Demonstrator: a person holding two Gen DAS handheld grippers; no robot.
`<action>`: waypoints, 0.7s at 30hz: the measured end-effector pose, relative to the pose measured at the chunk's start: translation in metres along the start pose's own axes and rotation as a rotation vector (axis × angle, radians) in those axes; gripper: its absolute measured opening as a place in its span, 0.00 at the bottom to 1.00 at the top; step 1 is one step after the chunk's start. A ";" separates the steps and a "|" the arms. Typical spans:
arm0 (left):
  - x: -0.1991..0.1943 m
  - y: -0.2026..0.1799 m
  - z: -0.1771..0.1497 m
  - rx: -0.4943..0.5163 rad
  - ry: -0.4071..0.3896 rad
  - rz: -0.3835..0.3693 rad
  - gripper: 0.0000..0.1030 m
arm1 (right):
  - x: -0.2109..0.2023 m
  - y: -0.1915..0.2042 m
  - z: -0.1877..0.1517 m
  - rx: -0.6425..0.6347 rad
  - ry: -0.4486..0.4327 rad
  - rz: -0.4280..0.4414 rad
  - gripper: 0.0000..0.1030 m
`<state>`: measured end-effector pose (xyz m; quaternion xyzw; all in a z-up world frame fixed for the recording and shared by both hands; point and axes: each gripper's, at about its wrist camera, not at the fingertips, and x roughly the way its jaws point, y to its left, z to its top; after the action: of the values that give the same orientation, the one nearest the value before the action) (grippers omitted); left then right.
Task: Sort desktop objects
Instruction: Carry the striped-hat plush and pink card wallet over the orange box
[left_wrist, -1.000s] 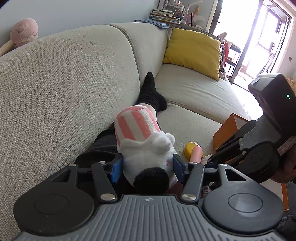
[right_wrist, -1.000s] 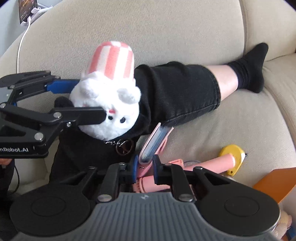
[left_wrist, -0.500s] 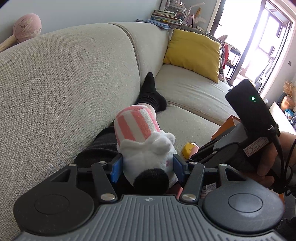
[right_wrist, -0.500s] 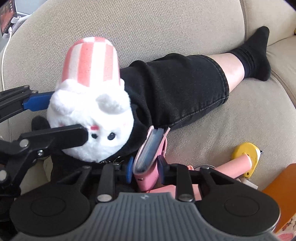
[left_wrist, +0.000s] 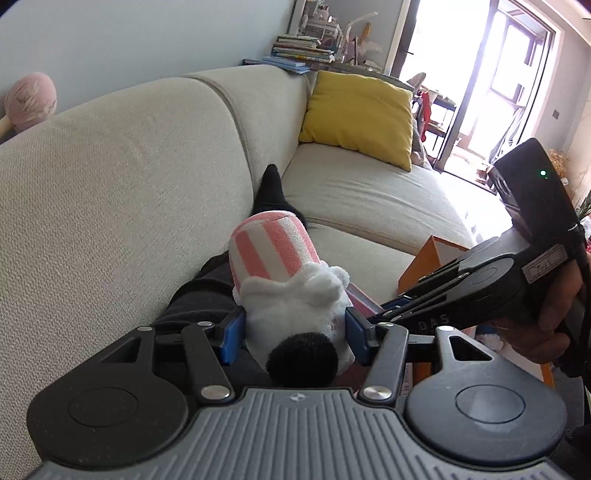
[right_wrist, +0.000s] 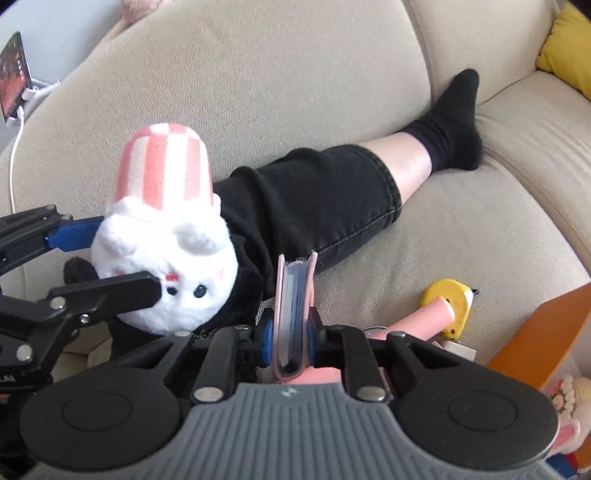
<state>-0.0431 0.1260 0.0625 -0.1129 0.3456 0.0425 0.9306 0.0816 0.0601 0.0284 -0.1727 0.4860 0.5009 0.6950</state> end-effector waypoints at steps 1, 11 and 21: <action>-0.003 -0.005 0.003 0.011 -0.012 -0.013 0.63 | -0.014 -0.003 -0.003 0.010 -0.026 -0.003 0.18; 0.003 -0.082 0.030 0.167 -0.035 -0.198 0.63 | -0.150 -0.057 -0.067 0.194 -0.229 -0.207 0.18; 0.101 -0.192 0.022 0.435 0.161 -0.302 0.63 | -0.157 -0.117 -0.146 0.396 -0.160 -0.350 0.18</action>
<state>0.0774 -0.0555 0.0473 0.0364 0.3985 -0.1811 0.8984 0.1056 -0.1800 0.0643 -0.0747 0.4809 0.2804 0.8274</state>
